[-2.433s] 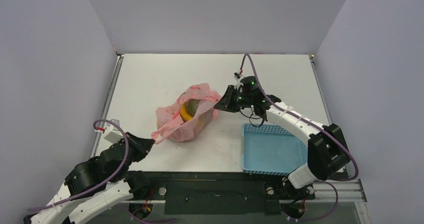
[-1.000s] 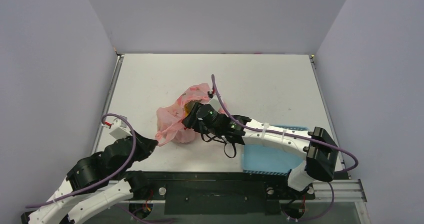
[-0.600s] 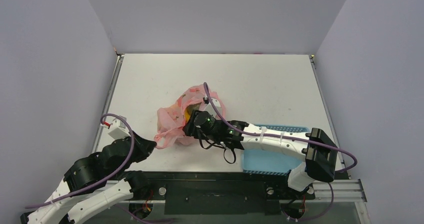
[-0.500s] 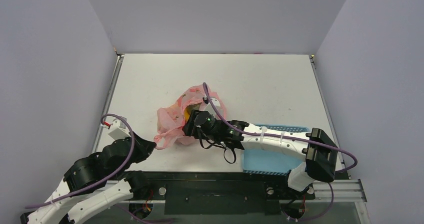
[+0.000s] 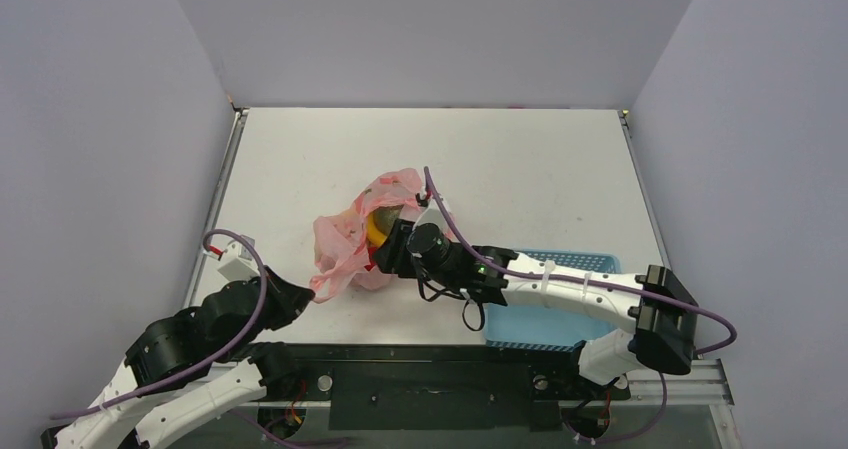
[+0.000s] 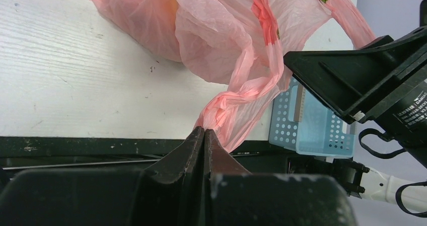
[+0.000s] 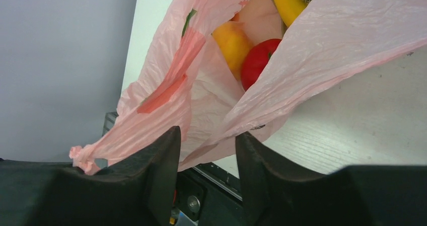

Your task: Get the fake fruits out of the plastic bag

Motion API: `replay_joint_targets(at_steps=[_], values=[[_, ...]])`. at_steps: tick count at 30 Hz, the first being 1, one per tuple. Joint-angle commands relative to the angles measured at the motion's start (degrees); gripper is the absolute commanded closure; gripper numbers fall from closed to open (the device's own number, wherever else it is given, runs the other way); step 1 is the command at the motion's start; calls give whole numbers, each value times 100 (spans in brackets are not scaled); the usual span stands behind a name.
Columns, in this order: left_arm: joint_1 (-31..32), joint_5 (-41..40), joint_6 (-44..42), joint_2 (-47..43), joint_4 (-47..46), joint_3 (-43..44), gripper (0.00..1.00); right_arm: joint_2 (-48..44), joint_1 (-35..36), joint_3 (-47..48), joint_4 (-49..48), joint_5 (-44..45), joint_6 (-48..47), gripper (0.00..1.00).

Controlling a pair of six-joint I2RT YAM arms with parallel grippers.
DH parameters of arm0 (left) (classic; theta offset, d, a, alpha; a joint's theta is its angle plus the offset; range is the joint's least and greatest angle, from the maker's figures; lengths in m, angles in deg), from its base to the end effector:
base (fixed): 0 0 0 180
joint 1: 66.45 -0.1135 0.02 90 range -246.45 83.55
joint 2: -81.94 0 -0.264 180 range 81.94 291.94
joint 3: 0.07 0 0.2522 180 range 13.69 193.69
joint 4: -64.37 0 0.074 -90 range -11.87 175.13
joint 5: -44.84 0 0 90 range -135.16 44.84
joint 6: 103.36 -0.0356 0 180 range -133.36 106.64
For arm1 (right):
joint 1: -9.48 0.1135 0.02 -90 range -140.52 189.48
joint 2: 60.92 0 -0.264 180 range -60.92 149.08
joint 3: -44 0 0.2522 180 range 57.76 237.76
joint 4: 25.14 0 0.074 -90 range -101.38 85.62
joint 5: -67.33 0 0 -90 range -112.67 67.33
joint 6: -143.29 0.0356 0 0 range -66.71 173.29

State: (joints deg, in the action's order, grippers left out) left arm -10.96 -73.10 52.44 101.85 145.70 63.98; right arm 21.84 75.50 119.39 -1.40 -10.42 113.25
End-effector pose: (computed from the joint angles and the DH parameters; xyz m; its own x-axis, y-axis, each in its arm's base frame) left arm 0.0346 -0.0209 0.3153 -0.6115 -0.5329 -0.5849 -0.1006 0.7856 -0.6105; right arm 0.1410 0.2984 0.2868 -0.8142 0.2512 -0.5235 -0.2282 0.6906 0.6863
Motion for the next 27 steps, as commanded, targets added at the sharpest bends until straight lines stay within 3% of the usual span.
replay_joint_targets(at_steps=[1, 5, 8, 9, 11, 14, 15, 23, 27], values=[[-11, 154, -2, -36, -101, 82, 100, -15, -29, -146, -523, -207, 19, 65], [-11, 217, -86, 40, -117, 172, 100, 179, -12, -123, -706, -336, 26, 74], [-11, 333, -319, 113, -137, 332, 100, 295, -10, -48, -734, -437, -25, 98], [-11, 338, -400, 134, -138, 390, 100, 338, -1, -22, -725, -453, -41, 100], [-10, 263, -631, 211, -119, 634, 88, 373, 33, -23, -725, -472, -75, 100], [-11, -79, -1026, 429, -98, 1147, 58, 362, 82, -81, -820, -486, -104, 100], [-11, -213, -1122, 498, -106, 1258, 55, 346, 96, -111, -841, -486, -107, 100], [-11, -1032, -2186, 2257, -25, 2727, 50, 253, 138, -181, -841, -460, -108, 100], [-60, -1212, -2768, 3065, -386, 2830, 48, 220, 154, -183, -835, -451, -114, 100]])
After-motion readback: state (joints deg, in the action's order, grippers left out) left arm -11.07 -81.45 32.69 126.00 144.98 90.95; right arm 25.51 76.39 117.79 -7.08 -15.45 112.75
